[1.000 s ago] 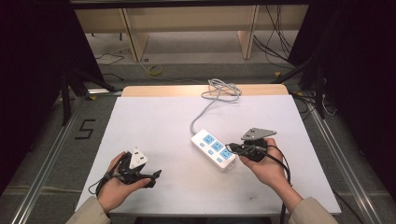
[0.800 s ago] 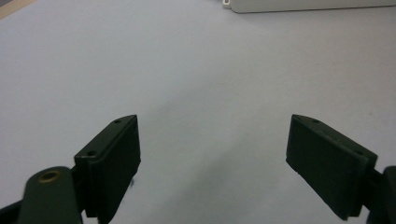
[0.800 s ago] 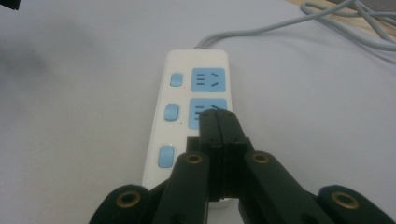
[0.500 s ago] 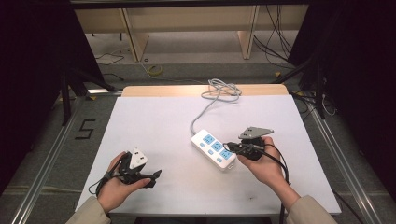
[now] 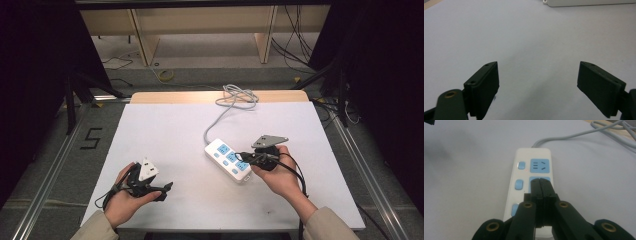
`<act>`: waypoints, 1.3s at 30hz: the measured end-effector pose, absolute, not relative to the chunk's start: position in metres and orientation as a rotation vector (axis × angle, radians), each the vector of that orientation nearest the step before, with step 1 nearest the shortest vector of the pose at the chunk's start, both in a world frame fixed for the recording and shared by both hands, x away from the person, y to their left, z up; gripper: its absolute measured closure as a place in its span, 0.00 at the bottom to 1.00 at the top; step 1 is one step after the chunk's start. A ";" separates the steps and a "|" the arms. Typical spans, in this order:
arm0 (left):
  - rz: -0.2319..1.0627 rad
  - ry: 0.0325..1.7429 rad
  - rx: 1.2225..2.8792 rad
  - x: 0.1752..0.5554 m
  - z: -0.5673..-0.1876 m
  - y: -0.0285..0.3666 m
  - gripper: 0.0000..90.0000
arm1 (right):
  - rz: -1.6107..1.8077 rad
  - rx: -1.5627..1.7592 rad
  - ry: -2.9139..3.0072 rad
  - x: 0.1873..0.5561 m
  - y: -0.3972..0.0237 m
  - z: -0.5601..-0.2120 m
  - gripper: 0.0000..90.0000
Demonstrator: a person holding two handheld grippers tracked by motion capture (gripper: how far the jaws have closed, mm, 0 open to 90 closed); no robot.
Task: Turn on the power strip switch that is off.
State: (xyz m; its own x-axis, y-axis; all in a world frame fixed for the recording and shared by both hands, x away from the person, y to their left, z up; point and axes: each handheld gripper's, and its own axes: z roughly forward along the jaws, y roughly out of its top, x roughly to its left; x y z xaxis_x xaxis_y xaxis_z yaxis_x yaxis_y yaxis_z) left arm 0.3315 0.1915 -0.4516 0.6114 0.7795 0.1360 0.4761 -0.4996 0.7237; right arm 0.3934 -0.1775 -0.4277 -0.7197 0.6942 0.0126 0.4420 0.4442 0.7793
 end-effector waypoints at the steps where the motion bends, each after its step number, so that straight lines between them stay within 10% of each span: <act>1: 0.601 0.984 2.184 0.332 -0.452 0.192 0.19 | 1.151 0.972 2.393 0.394 -0.177 -0.428 1.00; 39: 0.603 0.979 2.189 0.331 -0.452 0.192 0.19 | 1.145 0.955 2.414 0.400 -0.165 -0.428 1.00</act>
